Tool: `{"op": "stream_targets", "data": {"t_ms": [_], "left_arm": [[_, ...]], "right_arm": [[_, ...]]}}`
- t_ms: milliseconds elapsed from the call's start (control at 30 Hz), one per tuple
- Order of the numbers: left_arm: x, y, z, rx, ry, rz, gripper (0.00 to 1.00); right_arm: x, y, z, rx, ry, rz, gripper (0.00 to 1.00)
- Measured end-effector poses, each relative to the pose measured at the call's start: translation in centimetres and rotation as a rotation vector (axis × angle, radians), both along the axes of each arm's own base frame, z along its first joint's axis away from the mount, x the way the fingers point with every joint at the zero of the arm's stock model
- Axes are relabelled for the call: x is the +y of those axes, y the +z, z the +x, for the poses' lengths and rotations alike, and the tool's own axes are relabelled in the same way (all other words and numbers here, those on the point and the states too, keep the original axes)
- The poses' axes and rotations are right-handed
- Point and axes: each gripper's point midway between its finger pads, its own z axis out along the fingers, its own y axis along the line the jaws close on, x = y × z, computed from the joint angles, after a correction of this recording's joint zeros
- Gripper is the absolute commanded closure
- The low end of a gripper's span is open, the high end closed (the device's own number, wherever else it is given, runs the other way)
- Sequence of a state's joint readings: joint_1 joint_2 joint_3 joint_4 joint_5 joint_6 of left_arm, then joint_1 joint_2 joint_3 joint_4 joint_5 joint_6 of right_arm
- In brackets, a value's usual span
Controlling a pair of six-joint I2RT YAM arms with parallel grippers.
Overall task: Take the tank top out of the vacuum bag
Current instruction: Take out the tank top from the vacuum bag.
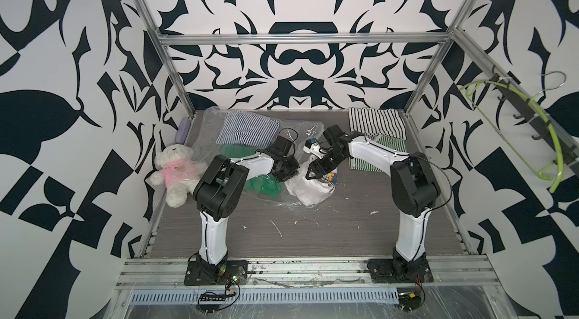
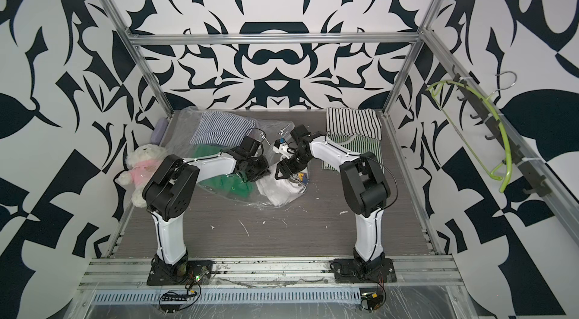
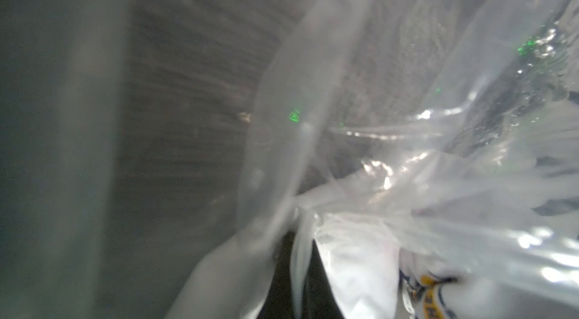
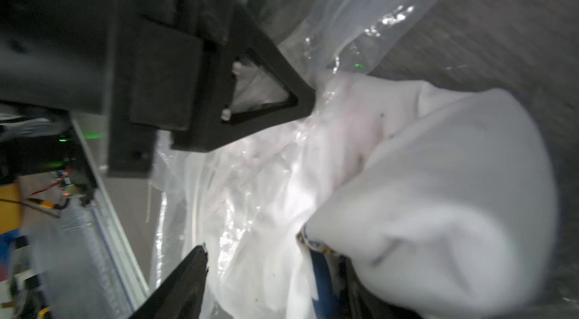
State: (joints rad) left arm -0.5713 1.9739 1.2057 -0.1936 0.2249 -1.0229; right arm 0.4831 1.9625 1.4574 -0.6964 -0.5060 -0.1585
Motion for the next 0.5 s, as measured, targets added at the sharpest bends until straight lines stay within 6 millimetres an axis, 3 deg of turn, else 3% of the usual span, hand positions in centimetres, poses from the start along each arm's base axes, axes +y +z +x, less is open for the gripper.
{"op": "stream_targets", "data": {"t_ms": [167,500], "left_arm": [[0.0,0.0,0.0,-0.002,0.000,-0.002,1.00],[0.0,0.0,0.1,-0.001,-0.001,-0.004,1.00]], "right_arm": [[-1.2,-0.7,1.7,-0.103,-0.021,-0.109,0.27],[-0.2,1.0,-0.3,-0.069,0.072,-0.050,0.30]]}}
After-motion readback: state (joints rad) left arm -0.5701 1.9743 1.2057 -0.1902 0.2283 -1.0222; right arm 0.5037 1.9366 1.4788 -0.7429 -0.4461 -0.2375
